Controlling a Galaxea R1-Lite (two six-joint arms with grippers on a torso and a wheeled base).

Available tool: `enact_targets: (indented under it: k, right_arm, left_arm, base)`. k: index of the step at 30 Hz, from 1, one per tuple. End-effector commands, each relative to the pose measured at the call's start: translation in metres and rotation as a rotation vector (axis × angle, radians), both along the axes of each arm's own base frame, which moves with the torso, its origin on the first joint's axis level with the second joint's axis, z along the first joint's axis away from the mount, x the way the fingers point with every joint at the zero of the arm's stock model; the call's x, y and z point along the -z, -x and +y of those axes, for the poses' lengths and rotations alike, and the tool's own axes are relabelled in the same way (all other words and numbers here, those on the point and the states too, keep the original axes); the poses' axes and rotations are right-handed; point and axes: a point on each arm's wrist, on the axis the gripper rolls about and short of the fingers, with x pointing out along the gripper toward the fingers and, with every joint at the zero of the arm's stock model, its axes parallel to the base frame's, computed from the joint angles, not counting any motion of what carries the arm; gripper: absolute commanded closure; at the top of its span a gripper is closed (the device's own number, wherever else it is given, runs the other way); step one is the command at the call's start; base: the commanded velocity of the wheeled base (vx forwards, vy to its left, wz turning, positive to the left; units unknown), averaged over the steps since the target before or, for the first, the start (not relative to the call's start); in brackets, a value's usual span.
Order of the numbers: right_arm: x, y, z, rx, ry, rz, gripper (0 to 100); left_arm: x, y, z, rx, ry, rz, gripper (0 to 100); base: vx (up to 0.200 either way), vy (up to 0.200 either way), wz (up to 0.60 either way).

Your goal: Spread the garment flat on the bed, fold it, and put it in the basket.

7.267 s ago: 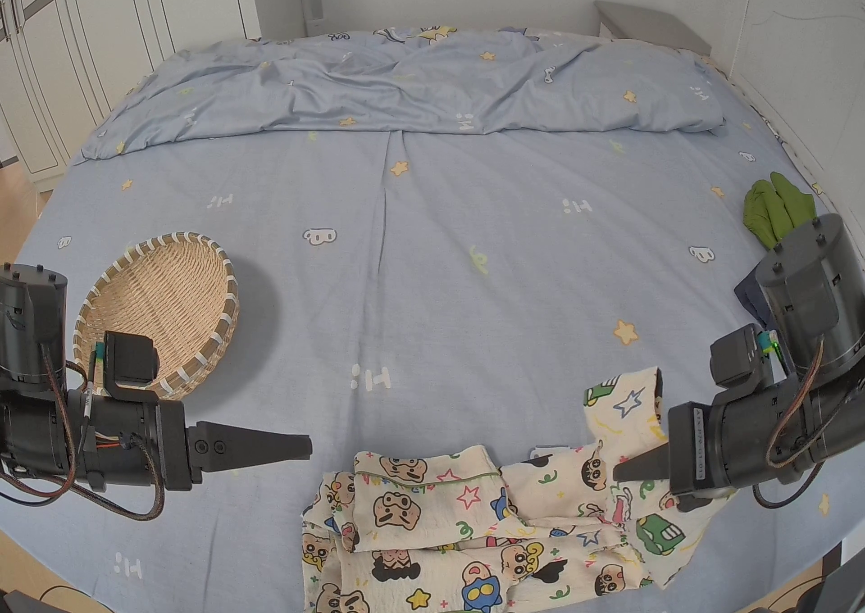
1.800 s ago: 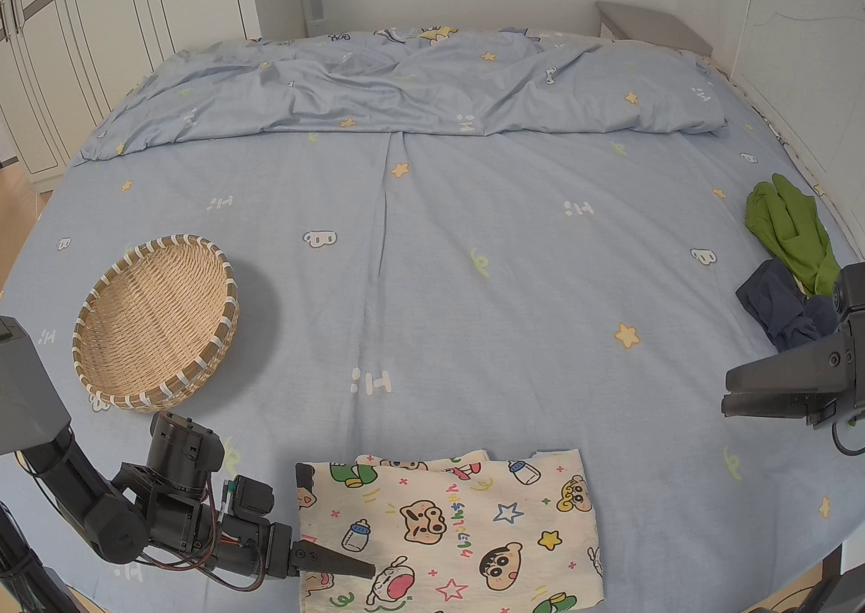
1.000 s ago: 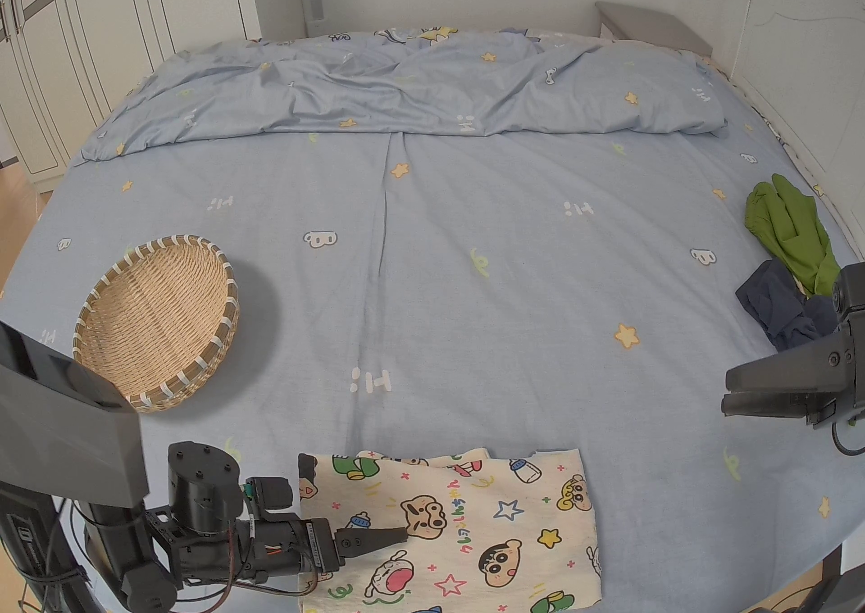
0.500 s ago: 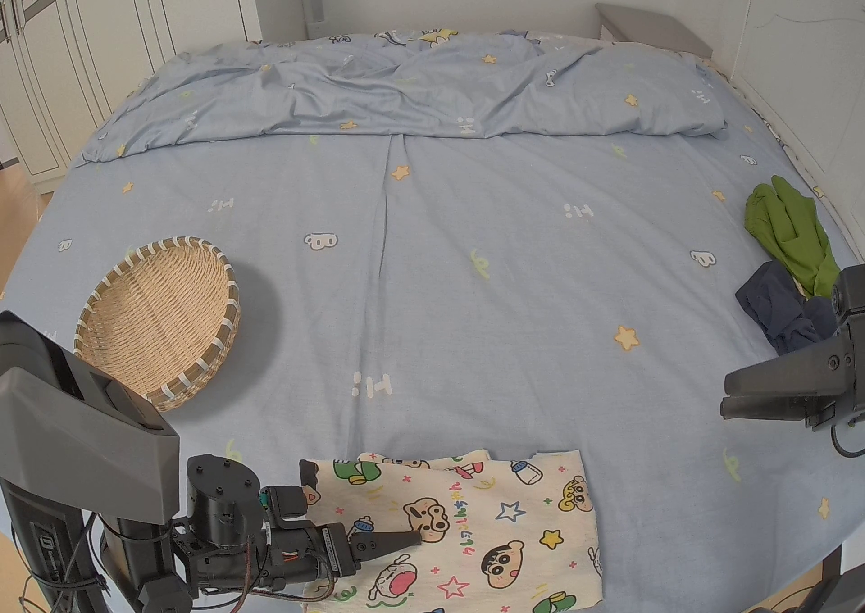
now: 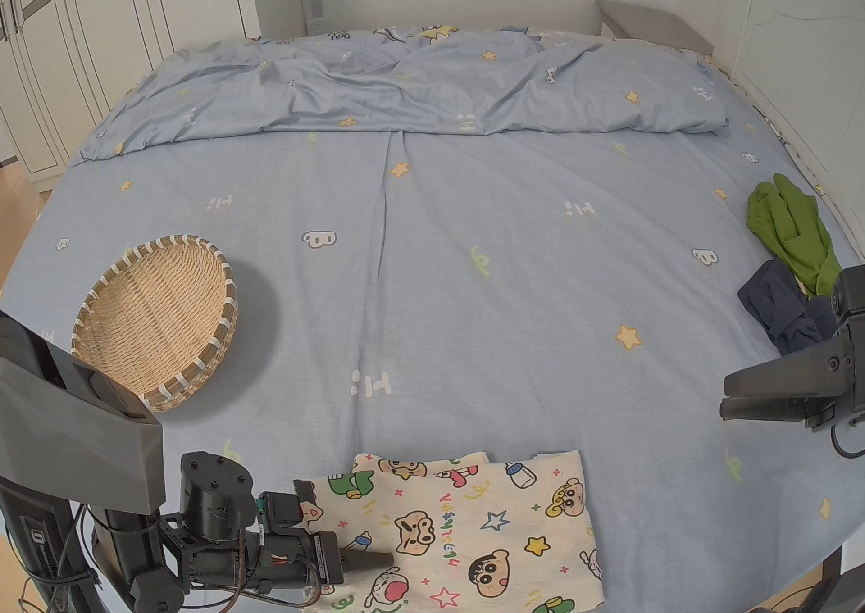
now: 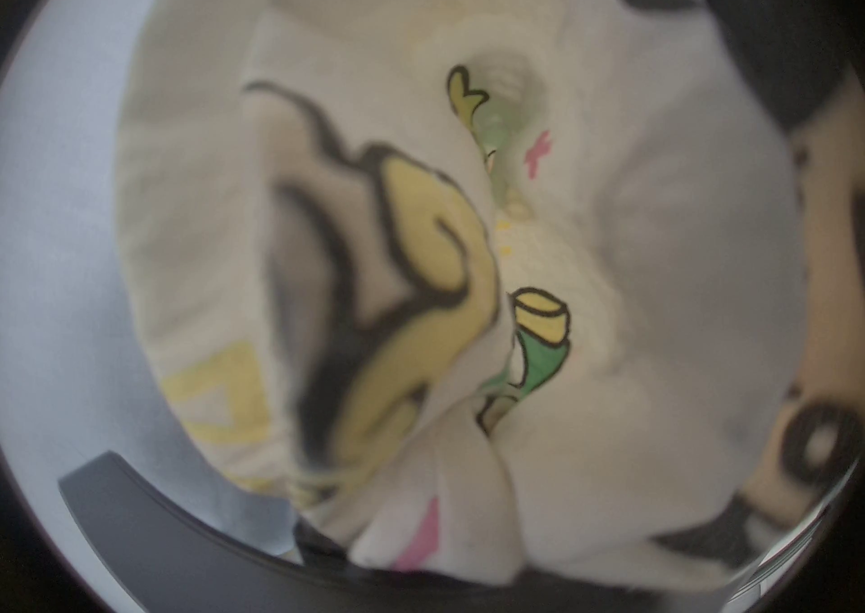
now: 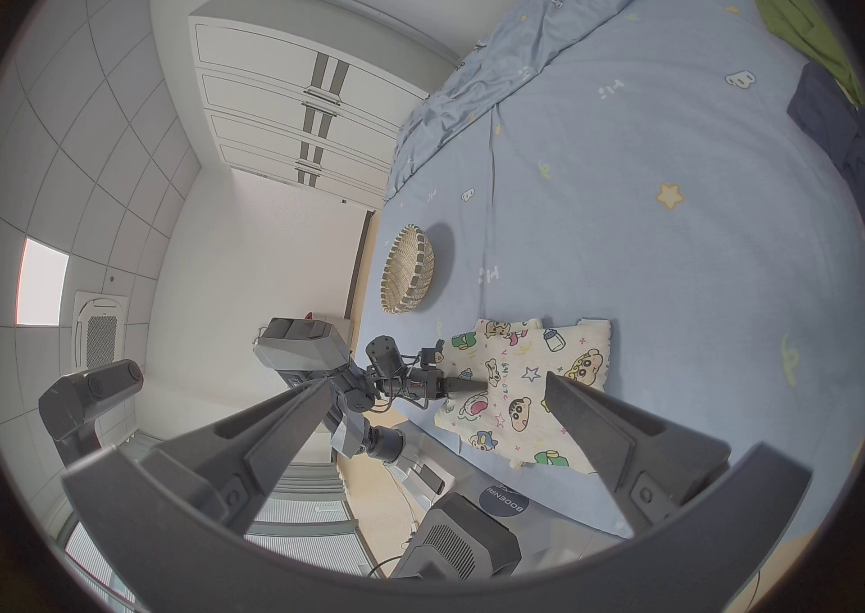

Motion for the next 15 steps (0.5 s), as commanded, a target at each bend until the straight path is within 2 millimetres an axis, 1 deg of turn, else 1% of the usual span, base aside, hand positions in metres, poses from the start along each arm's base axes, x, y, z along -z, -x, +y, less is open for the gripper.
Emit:
enact_targets:
  k: [1,8,10,15]
  right_arm:
    - [0.001,-0.001,0.000,-0.001,0.001,0.003,0]
    - [0.000,-0.001,0.000,-0.001,0.000,0.002,0]
    - [-0.001,-0.001,0.000,-0.001,0.000,0.000,0]
    - [0.000,-0.001,0.000,-0.001,0.000,0.002,0]
  left_arm:
    - [-0.005,0.000,0.005,-0.019,0.012,-0.020,100]
    - [-0.024,0.001,0.008,-0.026,0.048,-0.086,100]
    - [-0.026,-0.001,0.008,-0.026,0.046,-0.086,100]
    - [-0.027,-0.015,0.007,-0.049,0.008,-0.041,100]
  base:
    - [0.000,0.000,0.00]
    - [0.000,0.000,0.00]
    - [0.000,0.000,0.00]
    - [0.000,0.000,0.00]
